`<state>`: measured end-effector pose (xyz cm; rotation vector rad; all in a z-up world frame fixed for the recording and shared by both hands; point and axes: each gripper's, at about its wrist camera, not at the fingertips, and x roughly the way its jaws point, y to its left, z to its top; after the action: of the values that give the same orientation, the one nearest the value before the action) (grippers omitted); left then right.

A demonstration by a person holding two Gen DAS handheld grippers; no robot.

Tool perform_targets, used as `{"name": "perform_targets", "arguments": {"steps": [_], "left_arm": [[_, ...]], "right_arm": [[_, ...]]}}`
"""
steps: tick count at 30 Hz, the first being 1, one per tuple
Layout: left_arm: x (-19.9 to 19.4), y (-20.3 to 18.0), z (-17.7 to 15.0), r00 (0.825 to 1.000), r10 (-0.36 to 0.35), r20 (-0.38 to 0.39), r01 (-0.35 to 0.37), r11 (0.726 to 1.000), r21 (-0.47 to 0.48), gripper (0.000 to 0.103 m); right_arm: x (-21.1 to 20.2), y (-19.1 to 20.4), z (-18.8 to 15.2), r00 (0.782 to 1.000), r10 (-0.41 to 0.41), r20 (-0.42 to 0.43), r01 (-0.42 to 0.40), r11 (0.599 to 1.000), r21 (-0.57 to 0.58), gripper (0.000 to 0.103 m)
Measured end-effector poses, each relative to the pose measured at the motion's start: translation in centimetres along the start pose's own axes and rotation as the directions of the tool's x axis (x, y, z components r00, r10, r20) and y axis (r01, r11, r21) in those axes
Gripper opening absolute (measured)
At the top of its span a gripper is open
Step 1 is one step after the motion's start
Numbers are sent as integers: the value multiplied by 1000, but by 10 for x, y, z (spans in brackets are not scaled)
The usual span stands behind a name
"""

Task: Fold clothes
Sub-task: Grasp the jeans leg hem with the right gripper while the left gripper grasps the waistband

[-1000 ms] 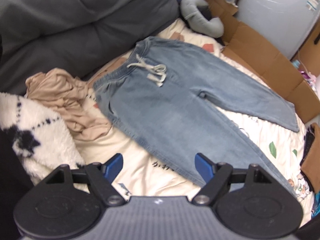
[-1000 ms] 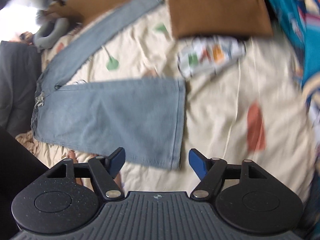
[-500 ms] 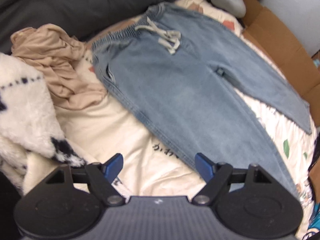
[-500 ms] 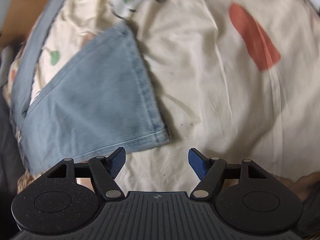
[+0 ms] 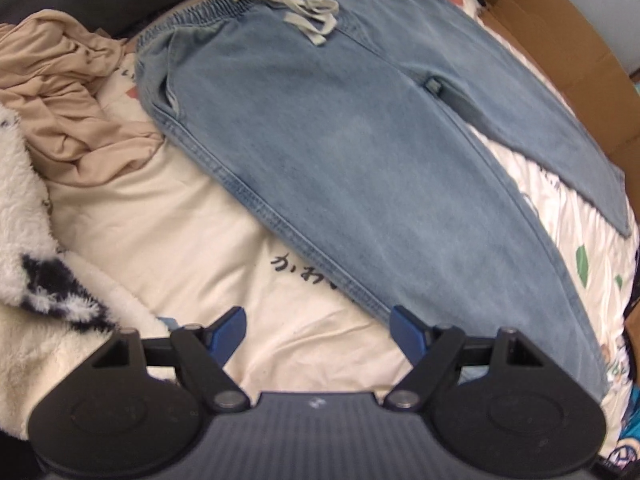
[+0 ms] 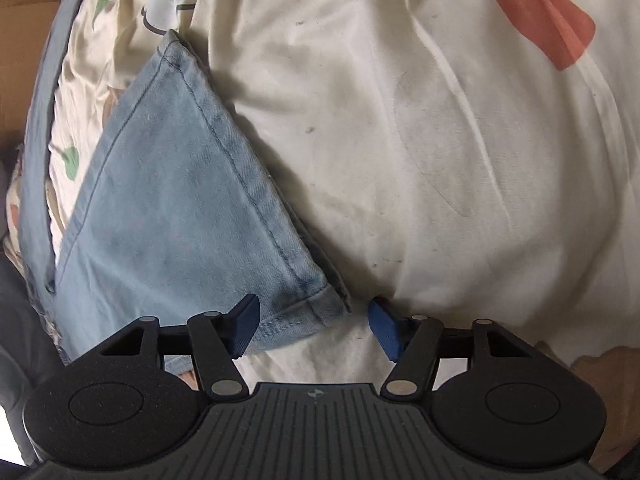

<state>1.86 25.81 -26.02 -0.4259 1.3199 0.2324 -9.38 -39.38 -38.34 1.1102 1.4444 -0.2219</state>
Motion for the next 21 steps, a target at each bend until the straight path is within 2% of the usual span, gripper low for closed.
{"name": "perform_targets", "arguments": {"steps": [1,3,6,10,12,15,17,20,21], "left_arm": [[2,1,0,1000,3,-3,-3,1000,-2,81],[5,2,0,1000,7,-7,-7,1000,-11,81],[9,1,1,1000,5,-9,-5,1000,-13,81],[11,-4,2,1000,-8,-8,8,1000,-3,81],[13,-7,4,1000,-11,-10,11,1000,-4,81],[16,-9,7,999,-32,-6,32,999,-26,81],[19,-10,9,999,-42,-6,42,998,-43,81],[21,-8,10,999,-53,9,53,996,-72,81],[23,-6,10,998,-56,13,57,994,-90,81]], "right_arm": [[-1,-1,0,1000,10,-2,-10,1000,7,43],[-6,-4,0,999,41,-2,-41,999,28,40],[-15,-9,-4,989,145,3,-145,987,73,40],[-24,-5,-7,978,205,38,-207,975,75,40],[-24,1,-6,979,201,41,-203,978,53,40],[-15,11,-3,988,152,20,-152,988,9,40],[-9,18,-1,993,114,7,-114,993,-22,36],[-2,26,0,996,90,-4,-90,995,-46,13],[1,29,0,997,78,-8,-78,995,-56,9]]}}
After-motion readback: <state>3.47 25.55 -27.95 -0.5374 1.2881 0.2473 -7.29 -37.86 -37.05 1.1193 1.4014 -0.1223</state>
